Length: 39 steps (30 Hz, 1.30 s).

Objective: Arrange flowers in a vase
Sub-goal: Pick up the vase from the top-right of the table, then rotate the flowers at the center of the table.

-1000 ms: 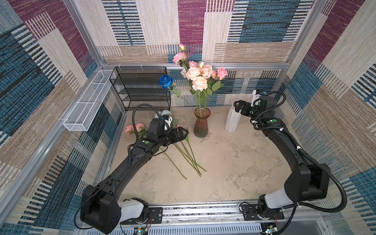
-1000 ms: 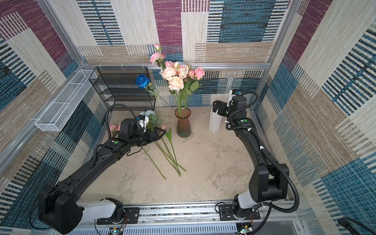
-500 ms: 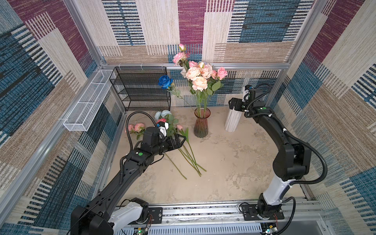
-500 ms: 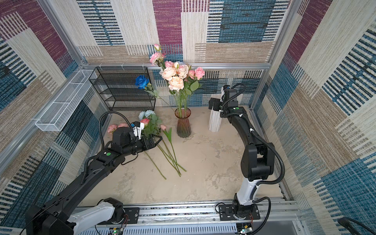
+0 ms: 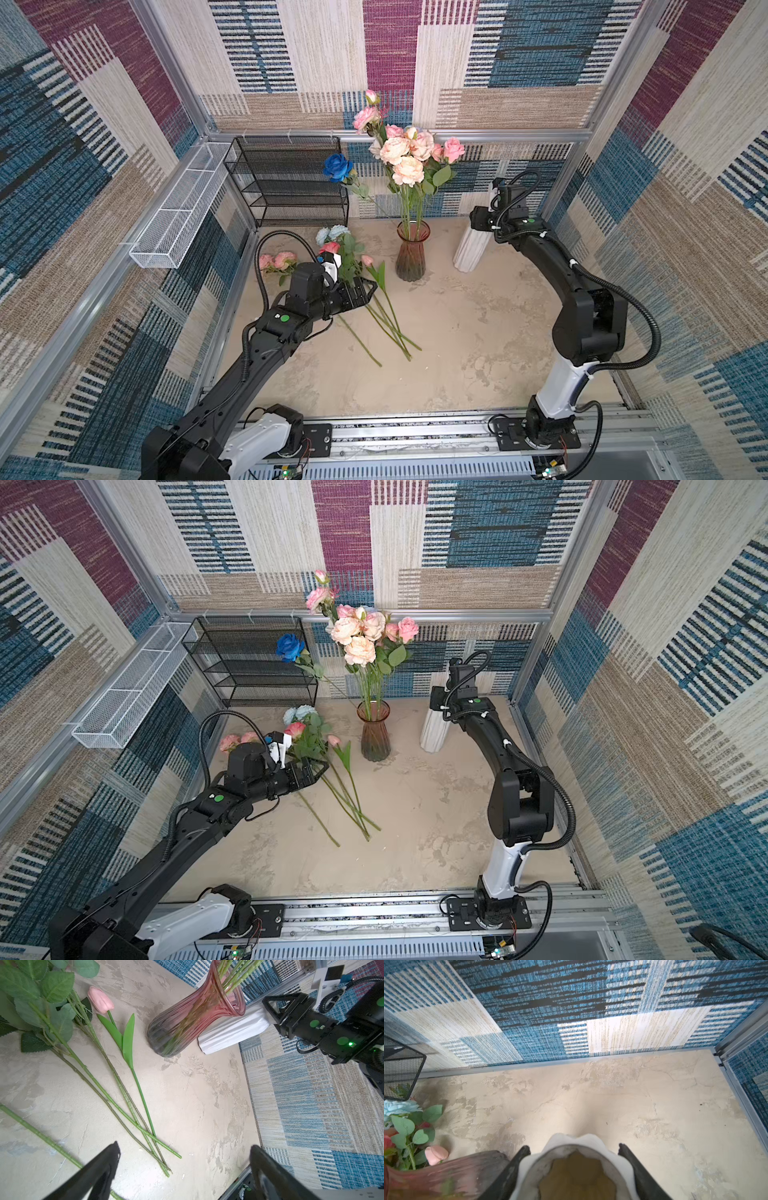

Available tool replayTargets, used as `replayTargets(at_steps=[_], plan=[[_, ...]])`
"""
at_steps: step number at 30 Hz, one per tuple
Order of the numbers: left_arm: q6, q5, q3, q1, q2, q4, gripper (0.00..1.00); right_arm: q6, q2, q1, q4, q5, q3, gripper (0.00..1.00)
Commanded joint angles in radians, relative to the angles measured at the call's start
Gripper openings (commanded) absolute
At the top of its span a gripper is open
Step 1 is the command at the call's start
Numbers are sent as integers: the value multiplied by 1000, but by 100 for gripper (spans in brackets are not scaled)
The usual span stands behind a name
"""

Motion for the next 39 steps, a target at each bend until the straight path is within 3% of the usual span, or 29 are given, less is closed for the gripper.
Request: replayTargets(at_steps=[1,8,16,20,30,34,39], plan=[[19,-6,4,5,-10,-8,99,10,-64,16,28,-2,-46,51],[24,-15,-2,16,-23,-28,99,55,-326,100,55,-17,-306,48],[4,2,-61,24,-4,-3,100,61,-539,361,3,70,-514,47],[-13,3,-96,29,18,9,87,75,-608,465,22,80,-577,47],[-66,-52,-161,35,78,5,80,69,-592,629,37,102,-608,49],[-94,-66,-185,56,73,13,72,62,-568,669,50,44,-595,48],[-95,-47,-186,86,70,10,70,52,-509,746,58,-20,-540,47]])
